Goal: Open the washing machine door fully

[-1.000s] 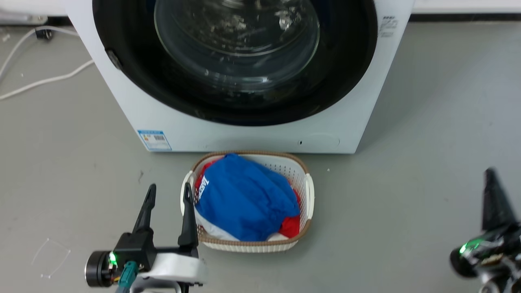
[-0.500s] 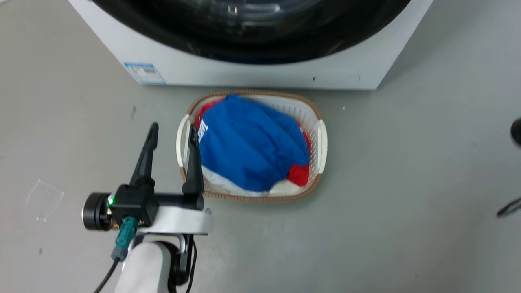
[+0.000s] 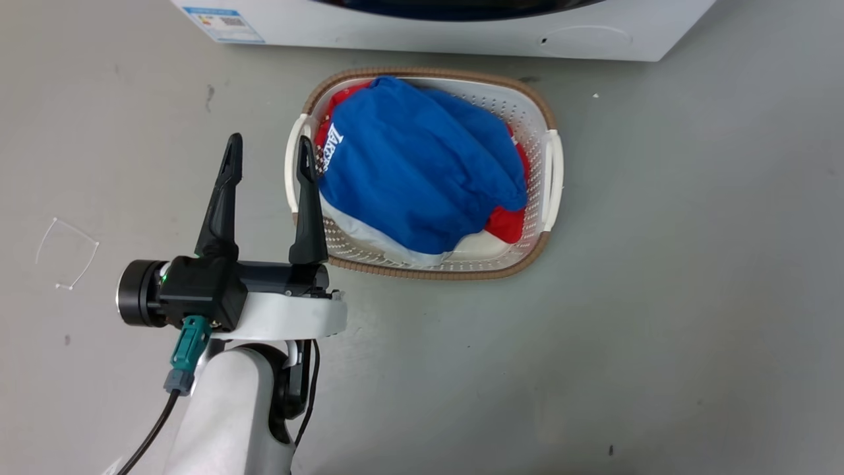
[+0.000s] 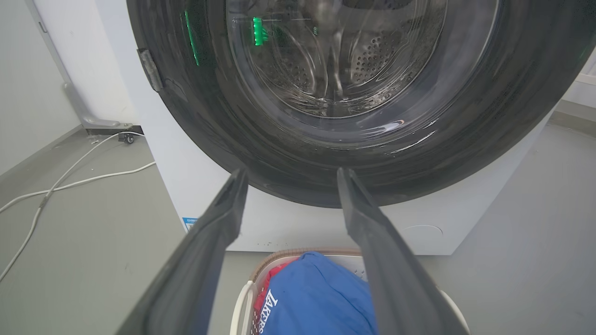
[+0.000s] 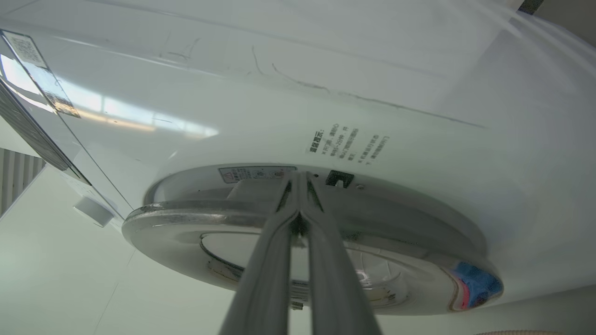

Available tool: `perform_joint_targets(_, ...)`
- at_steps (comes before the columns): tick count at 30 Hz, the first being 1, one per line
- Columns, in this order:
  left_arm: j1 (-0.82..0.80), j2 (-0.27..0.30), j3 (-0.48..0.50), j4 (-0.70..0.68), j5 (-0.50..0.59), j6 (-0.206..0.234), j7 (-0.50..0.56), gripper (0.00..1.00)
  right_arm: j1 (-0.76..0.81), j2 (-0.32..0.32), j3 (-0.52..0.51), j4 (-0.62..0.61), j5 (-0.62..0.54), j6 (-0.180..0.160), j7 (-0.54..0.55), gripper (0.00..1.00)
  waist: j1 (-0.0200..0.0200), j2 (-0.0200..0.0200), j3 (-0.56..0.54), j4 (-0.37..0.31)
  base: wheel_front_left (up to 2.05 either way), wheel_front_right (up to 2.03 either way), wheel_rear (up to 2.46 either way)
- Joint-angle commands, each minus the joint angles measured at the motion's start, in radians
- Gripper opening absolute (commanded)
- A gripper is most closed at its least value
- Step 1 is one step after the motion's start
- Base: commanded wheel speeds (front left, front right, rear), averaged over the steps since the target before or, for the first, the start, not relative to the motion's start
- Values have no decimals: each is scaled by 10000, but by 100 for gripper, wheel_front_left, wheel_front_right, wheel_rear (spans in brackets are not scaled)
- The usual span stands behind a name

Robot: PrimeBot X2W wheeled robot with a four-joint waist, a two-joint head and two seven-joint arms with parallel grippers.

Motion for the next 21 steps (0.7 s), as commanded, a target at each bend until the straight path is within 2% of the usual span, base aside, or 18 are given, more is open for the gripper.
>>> perform_joint_targets(1, -142, -2, -29, -16, -66, 33, -28, 100, -334, -105, 135, 117, -109, 4, 127, 0, -2, 0, 103, 108, 0, 0, 0)
perform_joint_targets(13, -368, -3, -332, -74, -411, 267, -28, 100, -2019, -637, 1116, 1044, -1042, 4, 843, 0, -2, 0, 537, 576, 0, 0, 0)
perform_joint_targets(21, -410, -3, -401, -23, -497, 333, -28, 100, -2191, -713, 1753, 1245, -1318, 4, 1655, 0, -2, 0, 546, 754, 0, 0, 0)
